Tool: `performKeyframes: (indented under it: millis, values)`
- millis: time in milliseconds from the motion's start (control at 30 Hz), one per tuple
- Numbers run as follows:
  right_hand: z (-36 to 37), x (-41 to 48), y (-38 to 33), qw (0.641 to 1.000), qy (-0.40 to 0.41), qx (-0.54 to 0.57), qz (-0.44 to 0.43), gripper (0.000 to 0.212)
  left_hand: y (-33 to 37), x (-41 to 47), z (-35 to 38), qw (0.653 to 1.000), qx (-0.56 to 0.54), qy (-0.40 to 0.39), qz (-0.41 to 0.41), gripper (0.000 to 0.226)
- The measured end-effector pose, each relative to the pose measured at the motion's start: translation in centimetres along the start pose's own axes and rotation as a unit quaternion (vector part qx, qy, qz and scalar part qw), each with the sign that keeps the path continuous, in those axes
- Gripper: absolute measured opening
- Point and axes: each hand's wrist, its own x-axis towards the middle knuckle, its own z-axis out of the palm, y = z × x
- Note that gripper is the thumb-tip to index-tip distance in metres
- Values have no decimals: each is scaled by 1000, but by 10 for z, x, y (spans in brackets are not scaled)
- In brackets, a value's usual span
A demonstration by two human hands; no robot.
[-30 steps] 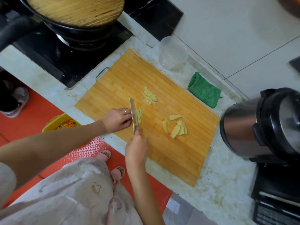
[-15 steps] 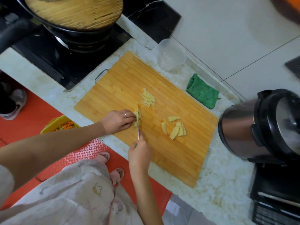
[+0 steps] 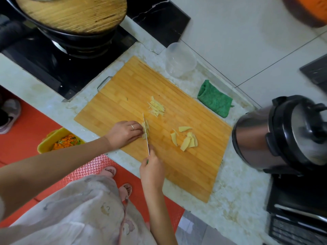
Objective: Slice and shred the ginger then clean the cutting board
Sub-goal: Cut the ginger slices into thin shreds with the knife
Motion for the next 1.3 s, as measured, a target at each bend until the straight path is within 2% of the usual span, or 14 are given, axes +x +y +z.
performKeyframes:
  millis: [400,600,933,1167,1300]
  values:
    - [-24,17,8,989,-30,-129,-68,51,6,-17,3,999,22,-29,-21,30]
    - [-21,12,6,988,-38,-134,-62,50,7,-16,2,999,1,-24,-38,24]
    - [-14,17,7,987,-51,-145,-52,54,8,-14,1,998,-10,-38,-58,27]
    - [-15,36,-18,987,-27,-142,-74,50,8,-16,0,996,-18,-40,-73,28]
    - [-13,17,-8,988,-30,-141,-61,53,9,-14,-4,997,-18,-26,-69,42]
